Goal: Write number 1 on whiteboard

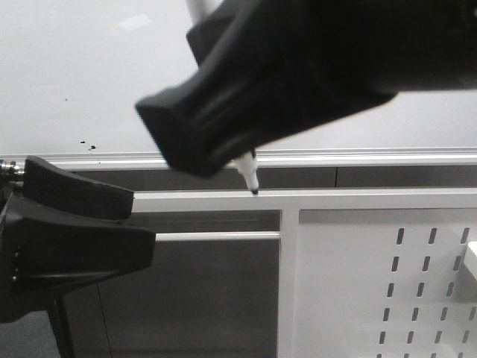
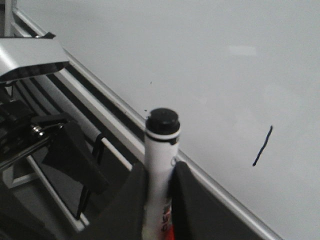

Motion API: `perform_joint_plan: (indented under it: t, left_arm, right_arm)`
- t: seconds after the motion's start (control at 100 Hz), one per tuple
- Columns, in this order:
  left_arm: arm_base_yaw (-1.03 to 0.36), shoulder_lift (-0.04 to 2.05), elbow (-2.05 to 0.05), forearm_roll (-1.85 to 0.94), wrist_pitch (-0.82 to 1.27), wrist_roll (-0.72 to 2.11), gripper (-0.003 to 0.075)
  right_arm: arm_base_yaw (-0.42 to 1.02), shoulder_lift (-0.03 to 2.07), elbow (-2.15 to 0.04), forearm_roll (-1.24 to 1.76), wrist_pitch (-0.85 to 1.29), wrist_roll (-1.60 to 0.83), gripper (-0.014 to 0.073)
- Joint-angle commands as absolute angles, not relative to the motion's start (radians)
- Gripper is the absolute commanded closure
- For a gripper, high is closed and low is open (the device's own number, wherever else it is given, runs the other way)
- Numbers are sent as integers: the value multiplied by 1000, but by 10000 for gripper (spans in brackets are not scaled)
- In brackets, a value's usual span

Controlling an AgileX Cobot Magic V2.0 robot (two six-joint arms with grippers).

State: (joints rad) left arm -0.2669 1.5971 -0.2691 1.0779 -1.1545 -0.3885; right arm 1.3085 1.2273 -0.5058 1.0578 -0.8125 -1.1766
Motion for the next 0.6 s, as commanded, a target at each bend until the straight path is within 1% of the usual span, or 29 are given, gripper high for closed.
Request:
perform_joint_plan:
  t: [0.0, 0.09, 0.32, 0.59]
  left_arm:
    - [-265, 1566, -278, 1056, -1349, -377, 213]
    - [-265, 1566, -278, 1056, -1349, -356, 227]
    - [-265, 1566, -278, 1054, -1349, -352, 227]
    - [-265, 1566, -278, 1004, -1349, -317, 227]
  right_arm:
    - [1307, 1201, -527, 1067, -824, -1168, 664]
    - [1307, 1196, -527, 1071, -802, -1120, 664]
    - [1307, 1167, -527, 1091, -753, -1049, 664]
    - [1304, 1154, -525, 1196, -727, -1046, 664]
